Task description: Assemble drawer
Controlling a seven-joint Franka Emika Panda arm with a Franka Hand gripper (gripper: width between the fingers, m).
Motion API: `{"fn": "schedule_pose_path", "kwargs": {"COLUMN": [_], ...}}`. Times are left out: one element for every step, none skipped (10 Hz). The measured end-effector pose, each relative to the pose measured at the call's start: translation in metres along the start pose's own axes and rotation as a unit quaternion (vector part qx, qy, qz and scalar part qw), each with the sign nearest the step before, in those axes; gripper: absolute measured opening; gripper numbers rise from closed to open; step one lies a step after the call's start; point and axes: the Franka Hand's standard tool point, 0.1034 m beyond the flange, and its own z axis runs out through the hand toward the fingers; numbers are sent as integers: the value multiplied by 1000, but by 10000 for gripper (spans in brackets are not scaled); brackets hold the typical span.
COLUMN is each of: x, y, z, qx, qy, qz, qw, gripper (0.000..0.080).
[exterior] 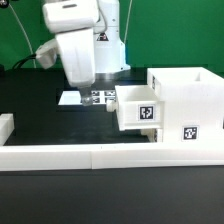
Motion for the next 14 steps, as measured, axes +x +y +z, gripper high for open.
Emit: {"fn": "schedule_pose_path", "kwargs": {"x": [2,10,17,24,32,38,45,51,60,68,75,81,84,85], "y": [-2,-3,-3,-2,0,1,2,3,2,3,2,2,1,1], "z": [4,10,13,13,14,14,15,16,20,25,28,29,30,31], "qx": [3,7,9,10,10,10,11,12,15,15,17,18,19,20], "qy": [7,8,10,11,12,12,13,14,16,18,20,21,21,22], "qz": [7,18,21,33,42,50,61,65,69,74,80,83,84,88], "qw": [1000,1000,1000,999,999,999,998,998,997,997,996,996,996,996], "gripper": [649,649,649,649,649,649,649,649,649,649,649,649,649,649]}}
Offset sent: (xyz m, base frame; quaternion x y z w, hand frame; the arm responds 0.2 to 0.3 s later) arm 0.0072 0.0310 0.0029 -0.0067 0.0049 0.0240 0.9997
